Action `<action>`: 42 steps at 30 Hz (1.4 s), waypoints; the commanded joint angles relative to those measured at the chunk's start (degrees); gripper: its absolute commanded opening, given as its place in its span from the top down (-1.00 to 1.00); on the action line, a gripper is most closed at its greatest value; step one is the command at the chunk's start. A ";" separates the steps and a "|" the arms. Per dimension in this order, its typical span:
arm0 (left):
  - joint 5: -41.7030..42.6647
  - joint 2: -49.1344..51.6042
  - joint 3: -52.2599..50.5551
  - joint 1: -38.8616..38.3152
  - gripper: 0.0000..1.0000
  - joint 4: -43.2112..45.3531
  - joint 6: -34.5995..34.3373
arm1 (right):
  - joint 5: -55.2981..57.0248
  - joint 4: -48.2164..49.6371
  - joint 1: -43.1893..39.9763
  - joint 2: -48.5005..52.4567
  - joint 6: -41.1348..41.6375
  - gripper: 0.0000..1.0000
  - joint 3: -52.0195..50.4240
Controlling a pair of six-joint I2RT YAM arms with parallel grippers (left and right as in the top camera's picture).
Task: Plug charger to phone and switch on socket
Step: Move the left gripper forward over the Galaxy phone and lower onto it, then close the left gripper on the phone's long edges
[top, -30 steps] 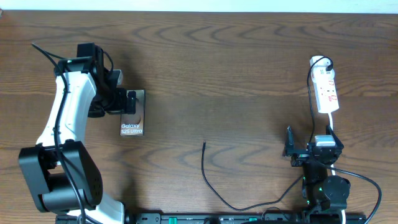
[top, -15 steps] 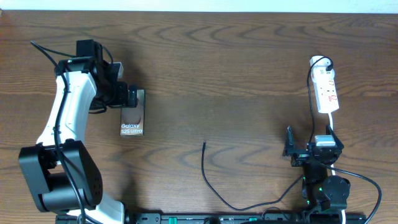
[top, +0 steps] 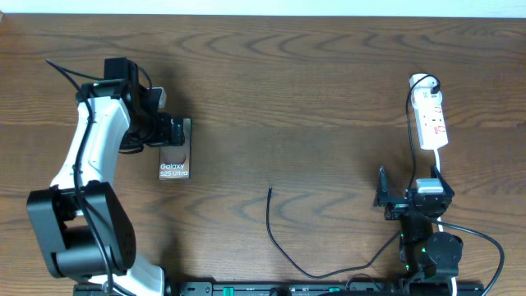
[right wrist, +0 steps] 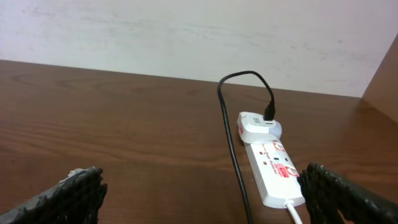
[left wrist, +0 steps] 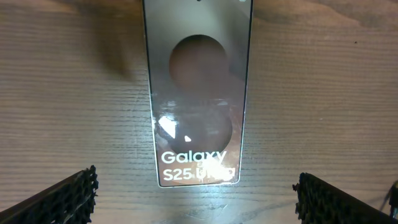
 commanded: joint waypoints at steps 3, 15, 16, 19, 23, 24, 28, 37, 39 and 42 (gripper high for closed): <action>-1.42 3.13 -0.39 -2.58 -1.00 0.96 -0.04 | -0.11 -0.26 0.39 -0.04 -0.55 -0.99 -0.04; -3.98 6.49 -0.46 -3.45 -1.00 3.34 -0.74 | -0.13 -0.26 0.39 -0.04 -0.52 -0.98 -0.04; -4.00 6.75 -0.48 -3.45 -1.00 3.48 -0.74 | -0.13 -0.26 0.39 -0.02 -0.52 -0.99 -0.04; -3.98 7.58 -0.50 -3.45 -1.00 3.50 -0.74 | -0.13 -0.24 0.39 -0.04 -0.55 -0.99 -0.04; -3.98 9.11 -0.50 -3.45 -1.00 3.48 -0.74 | -0.13 -0.26 0.39 -0.04 -0.55 -0.99 -0.04; -3.98 9.53 -0.50 -3.45 -1.00 3.48 -0.74 | -0.13 -0.24 0.39 -0.04 -0.52 -0.98 -0.04; -3.98 11.76 -0.50 -3.45 -1.00 3.56 -0.74 | -0.13 -0.26 0.39 -0.04 -0.52 -0.98 -0.04; -4.00 15.45 -0.50 -3.45 -1.00 4.37 -0.74 | -0.13 -0.24 0.39 -0.02 -0.52 -0.99 -0.04; -4.00 15.67 -0.55 -3.45 -1.00 4.81 -0.74 | -0.13 -0.26 0.39 -0.04 -0.52 -0.99 -0.04; -4.00 15.69 -0.59 -3.45 -1.00 5.40 -0.72 | -0.13 -0.26 0.39 -0.04 -0.52 -0.99 -0.04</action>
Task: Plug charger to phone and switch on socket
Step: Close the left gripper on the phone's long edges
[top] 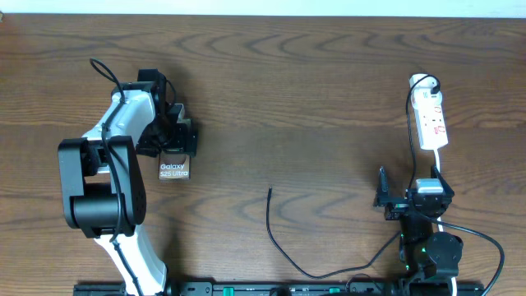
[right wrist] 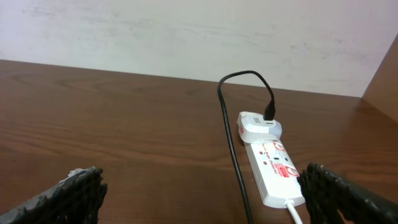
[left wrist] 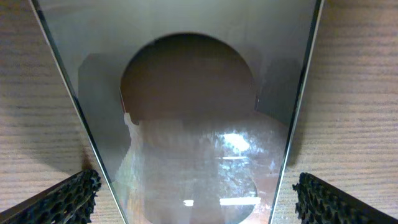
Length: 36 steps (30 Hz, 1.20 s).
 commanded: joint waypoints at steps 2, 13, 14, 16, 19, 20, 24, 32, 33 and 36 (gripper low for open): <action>0.13 1.66 -0.68 0.13 -1.00 0.85 -0.46 | -0.13 -0.26 0.39 -0.11 -0.52 -0.98 -0.04; 0.11 1.66 -4.98 0.13 -1.00 5.22 -0.44 | -0.13 -0.26 0.39 -0.11 -0.55 -0.99 -0.04; 0.11 1.66 -5.27 0.13 -1.00 5.42 -0.44 | -0.13 -0.26 0.39 -0.11 -0.52 -0.98 -0.04; 0.13 1.66 -5.86 0.13 -1.00 5.84 -0.44 | -0.13 -0.26 0.39 -0.09 -0.55 -0.99 -0.04; 0.13 1.66 -6.21 0.13 -1.00 6.01 -0.44 | -0.13 -0.26 0.39 -0.11 -0.52 -0.98 -0.04; 0.13 1.66 -6.25 0.13 -1.00 6.03 -0.44 | -0.13 -0.26 0.39 -0.11 -0.55 -0.99 -0.04; 0.09 1.66 -6.49 0.11 -1.00 6.08 -0.44 | -0.13 -0.26 0.39 -0.11 -0.55 -0.98 -0.04; -0.13 1.66 -8.15 0.11 -1.00 7.76 -0.44 | -0.13 -0.26 0.39 -0.11 -0.52 -0.98 -0.04; -0.13 1.66 -8.20 0.11 -1.00 7.74 -0.42 | -0.13 -0.26 0.39 -0.11 -0.52 -0.99 -0.04; -0.13 1.66 -8.46 0.11 -1.00 7.80 -0.20 | -0.13 -0.24 0.39 -0.11 -0.52 -0.98 -0.04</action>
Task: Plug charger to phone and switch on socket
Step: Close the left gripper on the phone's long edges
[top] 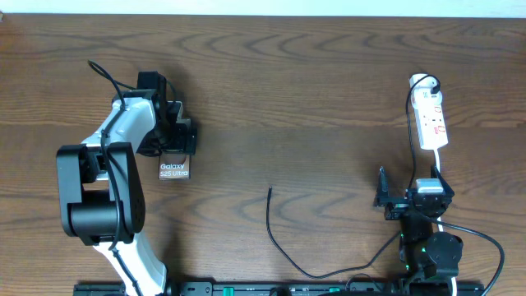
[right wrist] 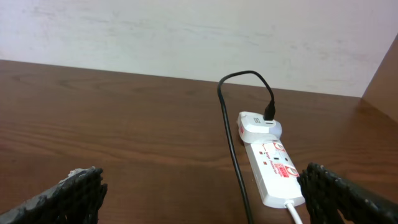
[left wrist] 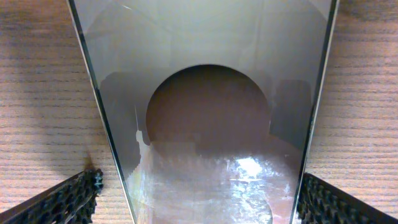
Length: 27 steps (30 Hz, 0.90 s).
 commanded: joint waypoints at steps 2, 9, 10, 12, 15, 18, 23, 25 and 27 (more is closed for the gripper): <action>2.27 4.15 -3.91 0.26 -1.00 0.31 0.17 | -0.13 -0.24 0.39 -0.09 -0.55 -0.99 -0.04; 2.23 4.15 -3.98 -0.87 -1.00 0.28 0.66 | -0.13 -0.26 0.39 -0.09 -0.52 -0.98 -0.04; 2.23 4.15 -3.98 -1.20 -1.00 0.26 0.79 | -0.13 -0.26 0.39 -0.11 -0.52 -0.99 -0.04; 1.29 4.15 -4.04 -1.97 -1.00 0.24 0.74 | -0.13 -0.26 0.39 -0.11 -0.52 -0.98 -0.04; -1.03 4.15 -4.48 -3.30 -1.00 0.48 0.74 | -0.13 -0.26 0.39 -0.09 -0.52 -0.98 -0.04; -1.18 4.15 -5.01 -4.13 -1.00 1.40 0.74 | -0.13 -0.26 0.39 -0.09 -0.55 -0.98 -0.04; -1.18 4.15 -6.16 -4.15 -1.00 2.69 0.68 | -0.13 -0.26 0.39 -0.09 -0.55 -0.99 -0.04; -1.16 4.15 -6.62 -4.15 -1.00 3.19 0.52 | -0.13 -0.26 0.39 -0.11 -0.52 -0.98 -0.04; -1.16 4.15 -7.04 -4.15 -1.00 3.74 0.50 | -0.13 -0.26 0.39 -0.09 -0.55 -0.98 -0.04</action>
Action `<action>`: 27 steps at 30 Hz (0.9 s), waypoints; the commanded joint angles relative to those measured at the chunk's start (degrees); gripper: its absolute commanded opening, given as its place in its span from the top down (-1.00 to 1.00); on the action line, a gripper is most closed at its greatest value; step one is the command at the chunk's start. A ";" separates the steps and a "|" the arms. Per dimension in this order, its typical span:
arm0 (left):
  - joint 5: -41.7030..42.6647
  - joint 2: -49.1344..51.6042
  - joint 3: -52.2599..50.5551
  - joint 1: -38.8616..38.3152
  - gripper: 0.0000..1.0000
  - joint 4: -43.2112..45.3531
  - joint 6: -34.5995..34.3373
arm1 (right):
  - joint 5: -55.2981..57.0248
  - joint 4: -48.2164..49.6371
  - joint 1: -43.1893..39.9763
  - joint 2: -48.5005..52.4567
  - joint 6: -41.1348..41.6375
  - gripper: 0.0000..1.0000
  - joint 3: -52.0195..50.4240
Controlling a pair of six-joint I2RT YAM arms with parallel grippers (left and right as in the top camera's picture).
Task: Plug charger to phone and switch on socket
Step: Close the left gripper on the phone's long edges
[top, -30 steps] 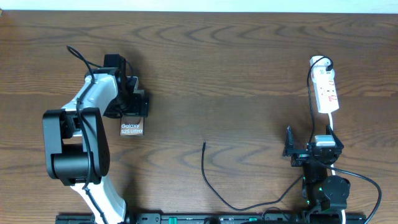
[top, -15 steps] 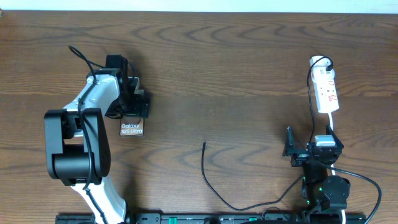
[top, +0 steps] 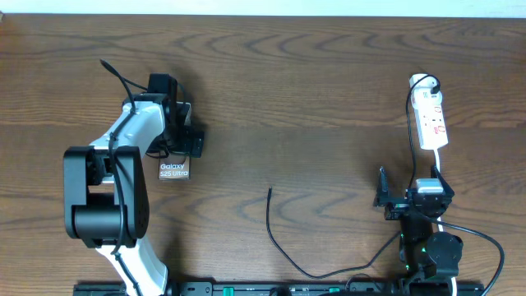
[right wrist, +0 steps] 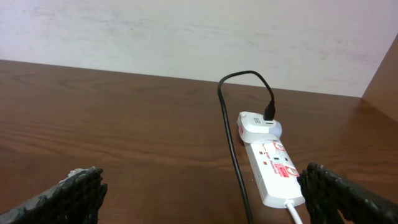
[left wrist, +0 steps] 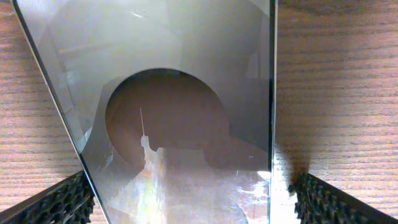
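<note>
The phone (top: 174, 170), screen up with a "Galaxy S25 Ultra" label, lies flat at the table's left. It fills the left wrist view (left wrist: 174, 93). My left gripper (top: 181, 140) hangs low over its far half, open, one pad (left wrist: 62, 202) at the phone's left edge and the other just off its right edge. The black charger cable (top: 283, 247) curls over the front middle, its free plug (top: 269, 191) lying loose. Its other end sits in a white adapter (right wrist: 258, 127) on the white power strip (right wrist: 273, 174) at the right. My right gripper (top: 408, 197) rests open and empty.
The power strip (top: 432, 122) lies lengthwise near the table's right edge, its white lead running down past the right arm's base. A pale wall (right wrist: 186, 37) stands behind the table. Bare dark wood (top: 312, 99) stretches between phone and strip.
My left gripper has shifted a little to the right and turned over the phone, so the screen now sits off to the left between the pads. Phone, cable and right arm are unchanged.
First my left gripper hung open some way above the phone, whose label showed in the wrist view. Then it was much lower and close over the screen, and has since shifted and turned slightly there. The phone, cable, strip and right gripper have stayed where they were.
</note>
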 commanded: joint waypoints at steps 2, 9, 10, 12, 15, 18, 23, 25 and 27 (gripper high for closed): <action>0.74 5.38 -4.61 -0.76 -1.00 0.96 0.11 | -0.13 -0.26 0.39 -0.11 -0.52 -0.99 -0.04; 0.74 5.38 -5.53 -0.76 -1.00 2.34 -0.09 | -0.11 -0.26 0.39 -0.11 -0.55 -0.99 -0.04; 0.74 5.38 -5.97 -0.76 -1.00 3.13 -0.09 | -0.13 -0.26 0.39 -0.09 -0.52 -0.98 -0.04; 0.74 5.38 -6.88 -0.76 -1.00 4.52 -0.09 | -0.11 -0.26 0.39 -0.09 -0.52 -0.99 -0.04; 0.74 5.38 -8.15 -0.76 -1.00 6.34 -0.09 | -0.13 -0.24 0.39 -0.11 -0.55 -0.98 -0.04; 0.74 5.38 -8.31 -0.76 -1.00 6.73 -0.07 | -0.13 -0.26 0.39 -0.11 -0.55 -0.99 -0.04; 0.74 5.38 -8.33 -0.76 -1.00 6.73 -0.07 | -0.13 -0.26 0.39 -0.09 -0.52 -0.99 -0.04; 0.74 5.38 -8.48 -0.76 -1.00 6.73 -0.07 | -0.13 -0.26 0.39 -0.09 -0.52 -0.99 -0.04; 0.72 5.38 -8.76 -0.76 -1.00 6.71 -0.07 | -0.11 -0.24 0.39 -0.11 -0.55 -0.98 -0.04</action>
